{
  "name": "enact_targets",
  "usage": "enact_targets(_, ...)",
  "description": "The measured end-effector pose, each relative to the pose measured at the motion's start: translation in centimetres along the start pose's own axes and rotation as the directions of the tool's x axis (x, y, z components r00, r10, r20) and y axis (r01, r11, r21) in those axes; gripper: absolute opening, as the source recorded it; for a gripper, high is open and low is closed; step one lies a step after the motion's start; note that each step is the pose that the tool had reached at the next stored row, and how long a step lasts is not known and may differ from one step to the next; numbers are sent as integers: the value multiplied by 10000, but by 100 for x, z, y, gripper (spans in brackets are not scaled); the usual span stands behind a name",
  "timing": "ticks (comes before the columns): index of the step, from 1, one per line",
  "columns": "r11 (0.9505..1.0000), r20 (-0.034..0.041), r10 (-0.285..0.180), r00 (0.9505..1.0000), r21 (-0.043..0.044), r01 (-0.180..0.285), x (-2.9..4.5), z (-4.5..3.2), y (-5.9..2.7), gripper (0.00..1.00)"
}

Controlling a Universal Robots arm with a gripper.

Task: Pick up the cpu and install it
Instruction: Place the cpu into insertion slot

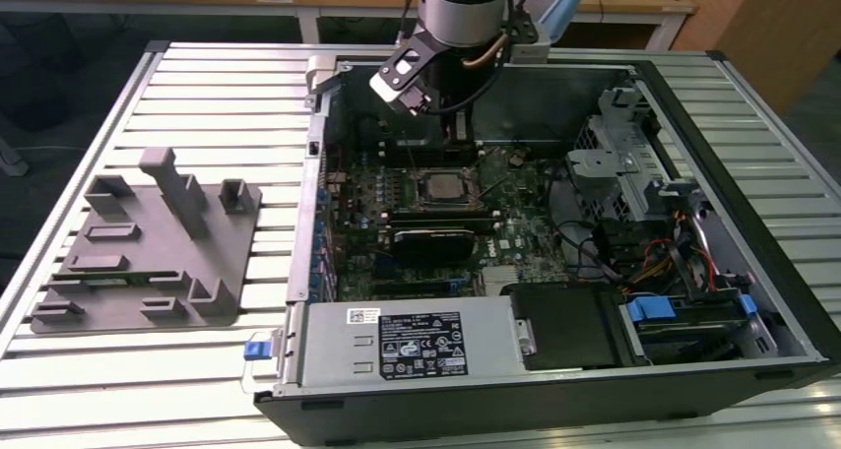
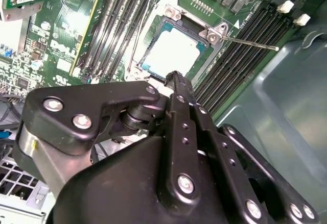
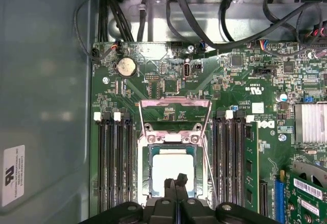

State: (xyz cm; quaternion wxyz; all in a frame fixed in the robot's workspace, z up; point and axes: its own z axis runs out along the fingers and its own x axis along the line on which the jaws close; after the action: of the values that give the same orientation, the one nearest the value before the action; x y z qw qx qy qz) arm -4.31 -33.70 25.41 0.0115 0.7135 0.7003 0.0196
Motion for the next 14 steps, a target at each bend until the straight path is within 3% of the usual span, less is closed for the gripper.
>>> enact_targets(6, 10000, -7, 2, 10000, 0, -2, 0, 19, 0, 11)
enact_targets(10, 10000, -72, 8, 10000, 14, -8, 0, 60, 0, 11)
enact_targets(14, 10000, -74, 8, 10000, 16, -8, -1, 90, -1, 11)
